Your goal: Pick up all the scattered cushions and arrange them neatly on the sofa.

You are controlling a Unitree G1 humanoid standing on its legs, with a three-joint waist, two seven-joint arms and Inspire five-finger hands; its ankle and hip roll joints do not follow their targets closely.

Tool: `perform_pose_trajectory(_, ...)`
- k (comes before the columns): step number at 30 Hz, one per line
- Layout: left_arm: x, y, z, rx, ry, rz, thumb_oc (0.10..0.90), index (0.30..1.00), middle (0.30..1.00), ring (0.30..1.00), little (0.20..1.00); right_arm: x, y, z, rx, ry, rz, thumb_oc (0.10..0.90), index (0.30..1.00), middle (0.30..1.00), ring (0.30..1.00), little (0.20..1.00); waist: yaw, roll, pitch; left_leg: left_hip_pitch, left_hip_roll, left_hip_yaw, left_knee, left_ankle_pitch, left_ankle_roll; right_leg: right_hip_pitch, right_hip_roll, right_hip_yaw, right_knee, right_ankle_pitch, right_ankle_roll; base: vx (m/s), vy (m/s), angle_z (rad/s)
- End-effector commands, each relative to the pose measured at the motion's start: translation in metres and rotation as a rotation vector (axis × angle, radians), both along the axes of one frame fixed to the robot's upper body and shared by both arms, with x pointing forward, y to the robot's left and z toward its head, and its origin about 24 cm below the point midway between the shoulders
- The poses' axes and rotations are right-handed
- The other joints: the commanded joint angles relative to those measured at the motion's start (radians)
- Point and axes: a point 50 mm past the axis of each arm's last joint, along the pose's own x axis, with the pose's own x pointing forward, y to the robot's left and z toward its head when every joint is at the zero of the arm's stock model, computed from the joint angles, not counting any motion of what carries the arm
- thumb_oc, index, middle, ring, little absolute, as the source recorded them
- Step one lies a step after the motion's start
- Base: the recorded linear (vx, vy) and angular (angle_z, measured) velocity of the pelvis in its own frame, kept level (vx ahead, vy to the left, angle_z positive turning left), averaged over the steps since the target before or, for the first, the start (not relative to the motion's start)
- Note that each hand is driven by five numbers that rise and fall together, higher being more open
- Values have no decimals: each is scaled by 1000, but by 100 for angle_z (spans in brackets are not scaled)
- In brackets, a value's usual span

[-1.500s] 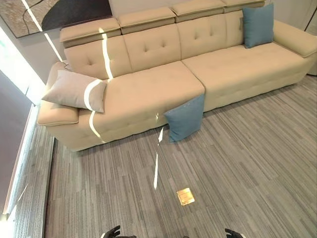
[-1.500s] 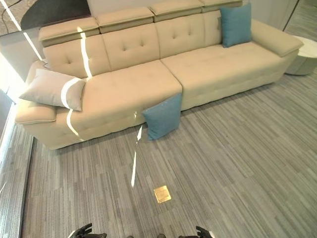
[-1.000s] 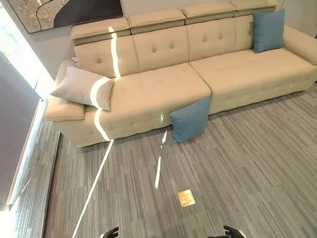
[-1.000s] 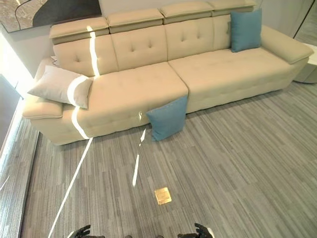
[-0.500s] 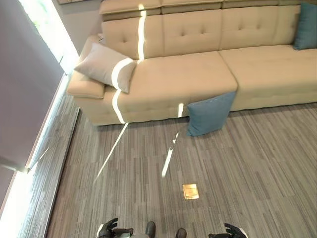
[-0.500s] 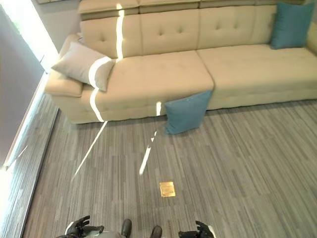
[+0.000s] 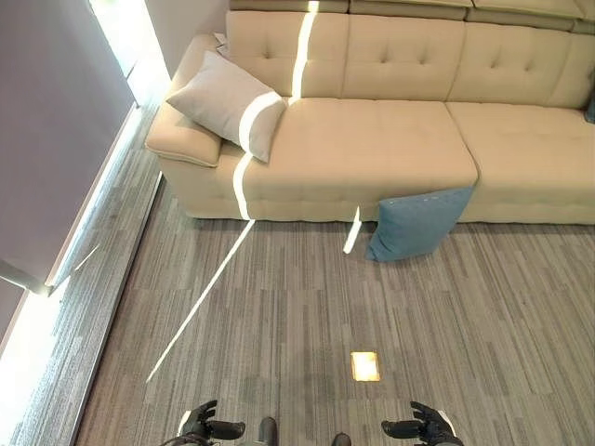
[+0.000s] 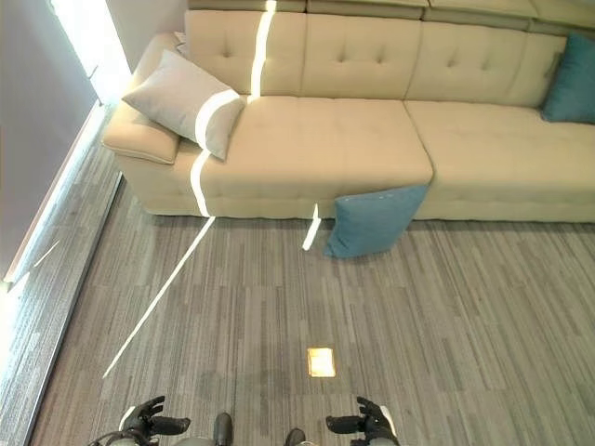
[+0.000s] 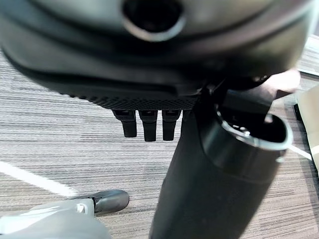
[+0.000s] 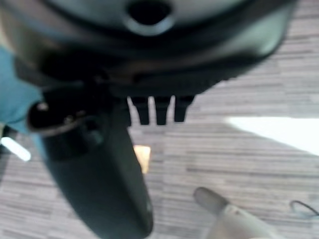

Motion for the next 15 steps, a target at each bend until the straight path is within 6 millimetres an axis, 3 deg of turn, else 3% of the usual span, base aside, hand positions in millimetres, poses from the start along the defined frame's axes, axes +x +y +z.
perform_pose_trajectory(1, 5, 11, 4, 35, -21, 0, 800, 900, 900, 900, 900, 3, 0, 2, -18, -26, 41, 800, 900, 900, 900, 900, 20, -4, 18, -31, -30, -93, 64, -77, 15, -26, 18, 121, 5, 90, 63, 121, 91, 13)
perform_pose_trajectory(4, 6, 10, 4, 39, -17, -22, 800, 900, 900, 900, 900, -1, 1, 1, -10, -14, 37, 800, 900, 900, 900, 900, 3, -10, 11, -2, -45, -132, 34, -76, 14, -37, 88, 173, -65, 54, 49, 150, 26, 24)
perform_pose_trajectory(8, 8, 9, 4, 41, -10, -44, 800, 900, 900, 900, 900, -7, -2, -1, -6, 1, 21, 800, 900, 900, 900, 900, -20, -27, 10, 23, -73, -191, 24, -84, 5, -70, 152, 222, -171, 76, 41, 160, -23, 46)
perform_pose_trajectory(10, 6, 7, 3, 36, 0, -54, 800, 900, 900, 900, 900, -15, -5, -3, -5, 18, 4, 800, 900, 900, 900, 900, -32, -35, 8, 46, -87, -226, 28, -105, -9, -44, 160, 223, -227, 81, 34, 196, -66, 67)
perform_pose_trajectory(15, 4, 3, 1, 23, 3, -48, 800, 900, 900, 900, 900, -21, -7, -4, 2, 27, -16, 800, 900, 900, 900, 900, -41, -38, -9, 47, -79, -226, 82, -129, -44, -4, 169, 226, -262, 75, 14, 168, -99, 57)
